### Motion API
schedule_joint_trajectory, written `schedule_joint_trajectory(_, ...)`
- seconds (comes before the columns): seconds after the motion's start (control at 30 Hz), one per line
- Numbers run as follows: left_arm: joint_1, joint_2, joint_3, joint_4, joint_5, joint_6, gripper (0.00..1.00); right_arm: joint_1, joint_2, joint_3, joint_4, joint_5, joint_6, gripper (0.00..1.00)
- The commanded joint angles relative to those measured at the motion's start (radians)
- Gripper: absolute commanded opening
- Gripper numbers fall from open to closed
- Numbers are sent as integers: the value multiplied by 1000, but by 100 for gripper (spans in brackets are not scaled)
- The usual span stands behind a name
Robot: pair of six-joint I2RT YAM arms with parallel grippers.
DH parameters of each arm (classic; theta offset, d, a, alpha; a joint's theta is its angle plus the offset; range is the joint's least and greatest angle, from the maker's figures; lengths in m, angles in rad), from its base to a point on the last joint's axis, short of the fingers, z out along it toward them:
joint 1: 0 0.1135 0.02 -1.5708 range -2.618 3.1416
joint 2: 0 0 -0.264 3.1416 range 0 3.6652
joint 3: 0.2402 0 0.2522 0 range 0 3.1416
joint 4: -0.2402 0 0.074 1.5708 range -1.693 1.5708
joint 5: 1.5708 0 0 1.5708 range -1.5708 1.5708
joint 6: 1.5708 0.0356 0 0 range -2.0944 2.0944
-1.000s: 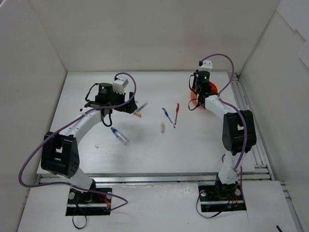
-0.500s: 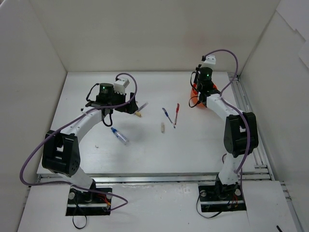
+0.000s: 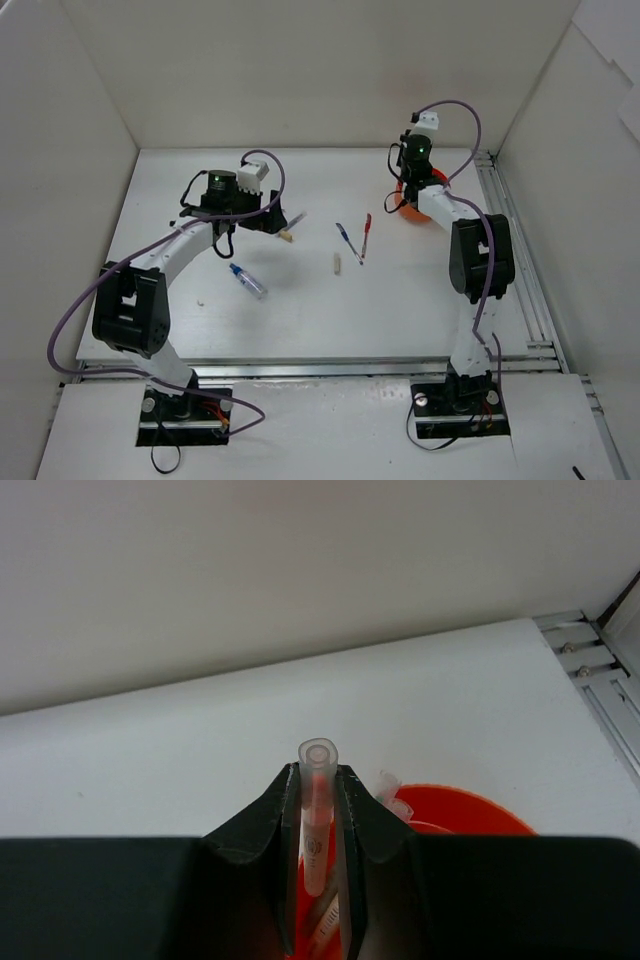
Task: Sort the stationery into containers
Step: Place the pen in the storage box.
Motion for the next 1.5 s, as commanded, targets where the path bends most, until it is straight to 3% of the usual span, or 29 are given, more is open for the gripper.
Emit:
schedule_joint_trajectory(0.0,8,-23,57,25,16,6,100,-9,-14,18,73,10,14,0)
schedule_joint_trajectory(0.33,8,-33,48,28,36,5,100,-7,-130,-162,91,16,51,0)
schedule_joint_trajectory(0.43,8,-47,34,33,35,5,100,-9,-164,-206,91,13,69,7)
schedule_joint_trajectory(0.47,8,-49,34,33,35,5,100,-9,-170,-213,91,9,69,9)
schedule_joint_trajectory(0.5,8,-53,31,33,35,5,100,-9,-179,-219,90,-2,69,20)
schedule_joint_trajectory(0.57,8,-53,34,35,36,3,100,-9,-190,-222,90,-22,68,33)
schedule_joint_trajectory(0.77,8,-41,42,28,39,-1,100,-10,-222,-231,90,-39,81,46)
schedule_joint_trajectory(0.93,8,-12,77,13,36,14,100,-7,-262,-256,88,-53,83,52)
schedule_joint_trajectory(1.03,8,37,129,-19,42,42,100,-9,-314,-283,86,-71,91,63)
schedule_joint_trajectory(1.07,8,68,143,-24,45,49,100,-9,-345,-301,85,-85,97,76)
schedule_joint_trajectory(1.1,8,86,172,-28,65,57,100,-9,-360,-312,74,-94,101,95)
schedule_joint_trajectory(1.23,8,181,273,-88,111,124,100,-4,-465,-363,-2,-135,141,98)
schedule_joint_trajectory(1.47,-48,365,513,-258,-28,232,100,11,-679,-507,-154,-215,223,98)
